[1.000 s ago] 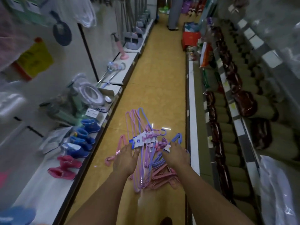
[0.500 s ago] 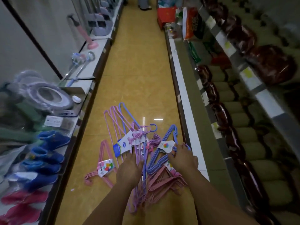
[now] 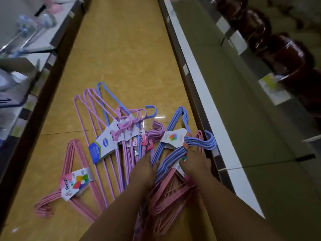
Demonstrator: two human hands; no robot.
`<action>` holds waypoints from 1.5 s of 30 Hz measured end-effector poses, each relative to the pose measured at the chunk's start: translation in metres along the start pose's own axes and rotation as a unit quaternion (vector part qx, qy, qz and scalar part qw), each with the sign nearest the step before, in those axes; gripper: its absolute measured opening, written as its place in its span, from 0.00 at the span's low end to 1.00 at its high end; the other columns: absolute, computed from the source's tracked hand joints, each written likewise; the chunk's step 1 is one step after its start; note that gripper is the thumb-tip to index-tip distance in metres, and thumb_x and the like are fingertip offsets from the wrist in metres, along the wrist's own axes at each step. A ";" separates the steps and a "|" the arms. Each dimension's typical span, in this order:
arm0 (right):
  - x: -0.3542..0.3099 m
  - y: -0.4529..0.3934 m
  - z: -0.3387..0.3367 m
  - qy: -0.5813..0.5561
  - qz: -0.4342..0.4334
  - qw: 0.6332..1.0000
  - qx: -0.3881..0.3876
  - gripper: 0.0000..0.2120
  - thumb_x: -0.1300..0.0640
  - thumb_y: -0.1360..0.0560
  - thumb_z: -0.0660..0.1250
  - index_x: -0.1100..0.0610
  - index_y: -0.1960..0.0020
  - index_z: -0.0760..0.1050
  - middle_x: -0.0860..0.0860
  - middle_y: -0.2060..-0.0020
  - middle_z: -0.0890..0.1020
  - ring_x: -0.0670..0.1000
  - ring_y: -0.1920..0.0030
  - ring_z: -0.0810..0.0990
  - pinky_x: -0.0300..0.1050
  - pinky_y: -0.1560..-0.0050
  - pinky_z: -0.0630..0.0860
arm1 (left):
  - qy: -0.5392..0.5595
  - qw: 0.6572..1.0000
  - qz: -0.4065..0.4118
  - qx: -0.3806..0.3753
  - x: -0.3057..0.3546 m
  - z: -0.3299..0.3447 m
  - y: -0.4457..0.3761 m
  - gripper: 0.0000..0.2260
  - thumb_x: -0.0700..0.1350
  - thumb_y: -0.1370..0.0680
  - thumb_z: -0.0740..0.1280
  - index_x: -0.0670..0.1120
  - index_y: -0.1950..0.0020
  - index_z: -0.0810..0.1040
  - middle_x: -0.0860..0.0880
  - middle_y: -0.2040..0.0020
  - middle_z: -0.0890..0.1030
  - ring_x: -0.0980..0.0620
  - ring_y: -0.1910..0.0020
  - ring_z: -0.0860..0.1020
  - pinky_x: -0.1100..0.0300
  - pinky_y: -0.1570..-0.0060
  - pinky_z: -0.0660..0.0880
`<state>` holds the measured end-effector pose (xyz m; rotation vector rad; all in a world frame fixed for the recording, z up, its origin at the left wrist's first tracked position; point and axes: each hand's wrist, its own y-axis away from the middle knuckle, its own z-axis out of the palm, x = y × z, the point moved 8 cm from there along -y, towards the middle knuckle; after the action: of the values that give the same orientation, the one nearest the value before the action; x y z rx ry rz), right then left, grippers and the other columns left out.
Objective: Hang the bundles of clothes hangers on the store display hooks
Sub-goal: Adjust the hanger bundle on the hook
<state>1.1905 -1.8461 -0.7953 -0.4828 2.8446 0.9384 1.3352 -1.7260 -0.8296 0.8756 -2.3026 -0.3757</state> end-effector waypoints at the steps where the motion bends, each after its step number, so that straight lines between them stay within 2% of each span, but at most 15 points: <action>1: 0.003 -0.011 0.010 0.003 0.002 1.000 -0.007 0.33 0.45 0.22 0.59 0.52 0.23 0.50 0.55 0.28 0.65 0.59 0.28 0.63 0.58 0.31 0.63 | 0.008 1.000 0.004 -0.002 -0.001 0.011 -0.012 0.27 0.58 0.19 0.52 0.44 0.25 0.59 0.44 0.27 0.66 0.44 0.30 0.66 0.50 0.33 0.66; 3: 0.008 -0.032 0.028 0.003 0.007 1.000 -0.011 0.34 0.45 0.23 0.58 0.51 0.22 0.47 0.55 0.30 0.67 0.59 0.31 0.66 0.58 0.33 0.66 | 0.022 1.000 0.021 -0.005 0.002 0.030 -0.034 0.25 0.56 0.18 0.53 0.45 0.25 0.60 0.44 0.28 0.67 0.43 0.31 0.67 0.49 0.34 0.67; 8: 0.020 -0.061 0.058 0.023 0.040 0.999 -0.029 0.28 0.46 0.20 0.56 0.53 0.24 0.54 0.56 0.30 0.67 0.60 0.32 0.68 0.56 0.32 0.65 | 0.052 0.997 0.052 -0.026 0.015 0.070 -0.069 0.20 0.47 0.18 0.55 0.43 0.26 0.61 0.42 0.30 0.69 0.43 0.33 0.69 0.52 0.37 0.69; 14: 0.026 -0.063 0.065 0.011 0.049 0.999 -0.007 0.24 0.44 0.21 0.56 0.55 0.29 0.63 0.55 0.33 0.70 0.58 0.33 0.69 0.53 0.35 0.65 | 0.078 0.993 0.036 -0.081 0.014 0.104 -0.072 0.32 0.39 0.22 0.60 0.49 0.22 0.48 0.43 0.27 0.66 0.41 0.33 0.70 0.52 0.38 0.70; 16: 0.023 -0.066 0.066 -0.029 0.063 0.998 0.012 0.26 0.40 0.20 0.53 0.56 0.31 0.67 0.56 0.35 0.73 0.58 0.35 0.71 0.52 0.38 0.67 | 0.104 0.991 0.036 -0.073 0.015 0.103 -0.072 0.32 0.38 0.23 0.62 0.48 0.23 0.52 0.42 0.32 0.72 0.41 0.39 0.74 0.55 0.44 0.73; 19: 0.020 -0.067 0.061 -0.145 0.101 0.984 0.035 0.29 0.36 0.21 0.48 0.56 0.37 0.72 0.56 0.42 0.78 0.59 0.42 0.76 0.50 0.44 0.72 | 0.115 0.993 0.018 -0.027 0.014 0.092 -0.072 0.21 0.40 0.24 0.63 0.49 0.32 0.68 0.44 0.45 0.80 0.42 0.49 0.79 0.53 0.51 0.76; 23: 0.010 -0.068 0.057 -0.276 0.118 0.953 0.040 0.27 0.37 0.20 0.50 0.55 0.33 0.68 0.57 0.44 0.79 0.59 0.45 0.78 0.48 0.52 0.70 | 0.083 0.996 -0.010 0.043 0.019 0.064 -0.068 0.12 0.40 0.25 0.60 0.50 0.44 0.75 0.47 0.55 0.80 0.44 0.54 0.79 0.54 0.56 0.75; 26: 0.004 -0.071 0.061 -0.385 0.144 0.911 0.037 0.33 0.38 0.22 0.57 0.58 0.26 0.58 0.58 0.37 0.75 0.60 0.40 0.76 0.49 0.45 0.73 | 0.115 0.992 0.001 0.042 0.031 0.052 -0.062 0.10 0.43 0.24 0.61 0.48 0.46 0.77 0.47 0.60 0.78 0.43 0.56 0.79 0.55 0.59 0.73; 29: 0.003 -0.076 0.066 -0.506 0.190 0.840 0.049 0.40 0.47 0.25 0.67 0.61 0.24 0.49 0.61 0.33 0.71 0.62 0.38 0.75 0.48 0.46 0.72 | 0.180 0.984 0.009 0.014 0.044 0.055 -0.056 0.13 0.50 0.22 0.60 0.52 0.40 0.76 0.46 0.52 0.82 0.44 0.53 0.80 0.55 0.58 0.73; 31: 0.009 -0.080 0.070 -0.566 0.231 0.790 0.056 0.40 0.55 0.28 0.72 0.60 0.26 0.52 0.62 0.37 0.74 0.63 0.43 0.78 0.52 0.45 0.75 | 0.188 0.982 -0.001 -0.006 0.050 0.060 -0.054 0.14 0.51 0.21 0.57 0.53 0.39 0.76 0.44 0.48 0.81 0.43 0.50 0.79 0.54 0.54 0.73; 34: 0.016 -0.083 0.080 -0.617 0.265 0.740 0.031 0.22 0.64 0.29 0.69 0.60 0.40 0.63 0.63 0.56 0.78 0.60 0.60 0.79 0.52 0.57 0.78 | 0.185 0.983 0.000 -0.006 0.057 0.056 -0.049 0.14 0.46 0.19 0.53 0.42 0.51 0.77 0.40 0.47 0.80 0.41 0.48 0.77 0.54 0.52 0.71; 36: 0.021 -0.081 0.079 -0.629 0.276 0.726 0.036 0.15 0.67 0.28 0.65 0.59 0.47 0.62 0.60 0.64 0.73 0.57 0.68 0.74 0.47 0.69 0.72 | 0.163 0.986 0.014 0.005 0.059 0.047 -0.049 0.15 0.44 0.20 0.54 0.41 0.50 0.79 0.41 0.46 0.80 0.42 0.47 0.77 0.54 0.50 0.72; 37: 0.023 -0.077 0.075 -0.633 0.281 0.720 0.047 0.14 0.66 0.28 0.64 0.58 0.47 0.63 0.59 0.64 0.72 0.56 0.68 0.72 0.45 0.71 0.69 | 0.154 0.988 0.020 0.014 0.059 0.040 -0.051 0.14 0.43 0.20 0.55 0.43 0.47 0.80 0.43 0.45 0.80 0.43 0.45 0.77 0.55 0.48 0.73; 40: 0.032 -0.056 0.052 -0.595 0.283 0.737 0.151 0.16 0.62 0.26 0.67 0.61 0.41 0.68 0.62 0.50 0.77 0.61 0.53 0.78 0.50 0.58 0.73 | 0.156 0.987 0.013 0.046 0.057 0.014 -0.056 0.17 0.40 0.24 0.60 0.46 0.36 0.75 0.45 0.38 0.78 0.44 0.39 0.75 0.56 0.44 0.72; 45: 0.024 -0.020 0.006 -0.385 0.215 0.862 0.250 0.23 0.57 0.29 0.71 0.62 0.39 0.67 0.61 0.42 0.74 0.64 0.43 0.76 0.57 0.45 0.75 | 0.135 0.985 0.042 0.100 0.063 -0.027 -0.064 0.26 0.35 0.29 0.61 0.46 0.30 0.69 0.44 0.35 0.75 0.42 0.37 0.73 0.50 0.44 0.74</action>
<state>1.1746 -1.8637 -0.8159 0.5018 2.2923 0.2674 1.3478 -1.8172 -0.8099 0.8638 -2.1397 0.0129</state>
